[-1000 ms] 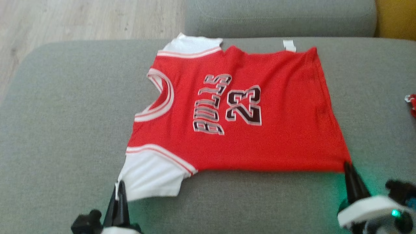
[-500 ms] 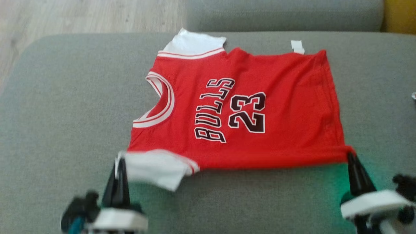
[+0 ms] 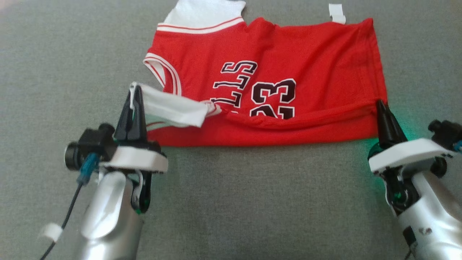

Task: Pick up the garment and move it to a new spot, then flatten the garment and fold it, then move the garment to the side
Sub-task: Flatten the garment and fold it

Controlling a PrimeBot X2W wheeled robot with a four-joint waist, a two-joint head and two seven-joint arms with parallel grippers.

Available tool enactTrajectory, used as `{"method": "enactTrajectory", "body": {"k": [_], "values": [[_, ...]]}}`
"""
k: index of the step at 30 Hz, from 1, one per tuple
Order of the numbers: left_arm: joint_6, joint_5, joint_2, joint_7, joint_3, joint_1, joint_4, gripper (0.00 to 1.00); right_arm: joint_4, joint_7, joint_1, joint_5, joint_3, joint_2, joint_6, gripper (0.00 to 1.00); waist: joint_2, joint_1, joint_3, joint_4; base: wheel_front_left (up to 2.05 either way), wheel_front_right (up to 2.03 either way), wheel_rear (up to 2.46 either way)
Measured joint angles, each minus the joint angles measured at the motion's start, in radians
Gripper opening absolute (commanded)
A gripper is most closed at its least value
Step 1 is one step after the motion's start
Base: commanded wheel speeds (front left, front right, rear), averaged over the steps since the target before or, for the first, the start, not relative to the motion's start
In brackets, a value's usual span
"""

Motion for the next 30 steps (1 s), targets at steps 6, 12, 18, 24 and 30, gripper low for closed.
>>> {"method": "enactTrajectory", "body": {"k": [6,12,18,24,30], "values": [[0.038,0.023,-0.005,0.000,0.023,-0.066,0.088,0.89,0.070,-0.035,-0.075,-0.087,-0.010,0.002,0.000,1.00,0.0000,0.0000,0.034,-0.014,0.00,0.00,0.00],[0.074,0.054,-0.006,0.000,0.068,-0.037,0.079,1.00,-0.051,-0.036,-0.052,-0.381,-0.212,0.044,0.000,1.00,0.0000,-0.0002,0.022,-0.021,0.00,0.00,0.00],[0.078,0.099,-0.005,0.000,0.078,0.108,0.002,1.00,-0.196,-0.039,0.108,-0.621,-0.305,0.130,0.000,1.00,0.0000,-0.0004,-0.014,-0.017,0.00,0.00,0.00],[0.094,0.086,-0.004,0.000,0.061,0.241,-0.069,1.00,-0.216,-0.039,0.227,-0.718,-0.333,0.178,0.000,1.00,0.0000,-0.0005,-0.074,-0.009,0.00,0.00,0.00],[0.094,0.056,-0.001,0.000,0.054,0.357,-0.089,1.00,-0.217,-0.039,0.309,-0.741,-0.345,0.206,0.000,1.00,0.0000,-0.0005,-0.146,-0.001,0.00,0.00,0.00]]}}
